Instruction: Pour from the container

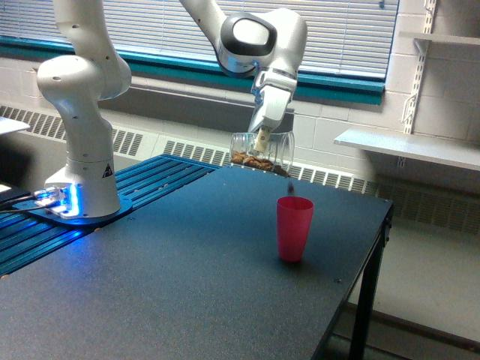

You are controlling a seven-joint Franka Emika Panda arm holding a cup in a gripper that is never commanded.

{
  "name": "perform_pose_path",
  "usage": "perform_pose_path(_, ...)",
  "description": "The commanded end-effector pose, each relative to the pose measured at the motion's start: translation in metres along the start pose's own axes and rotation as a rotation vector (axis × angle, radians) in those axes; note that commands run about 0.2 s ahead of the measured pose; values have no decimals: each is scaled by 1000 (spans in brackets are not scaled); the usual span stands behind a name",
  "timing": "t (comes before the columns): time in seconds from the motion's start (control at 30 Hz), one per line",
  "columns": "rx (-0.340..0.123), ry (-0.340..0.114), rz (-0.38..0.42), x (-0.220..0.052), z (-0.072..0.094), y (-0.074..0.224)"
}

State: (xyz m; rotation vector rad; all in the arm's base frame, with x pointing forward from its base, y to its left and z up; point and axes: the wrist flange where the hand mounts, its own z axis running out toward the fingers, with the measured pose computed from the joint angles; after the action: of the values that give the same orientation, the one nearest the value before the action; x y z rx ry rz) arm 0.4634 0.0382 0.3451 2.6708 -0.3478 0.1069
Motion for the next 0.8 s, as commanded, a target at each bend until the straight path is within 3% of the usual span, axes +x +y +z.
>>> perform_pose_path(0.03, -16, 10, -4, 1, -4, -4)
perform_pose_path(0.8, -67, 1, -43, 5, -7, -1)
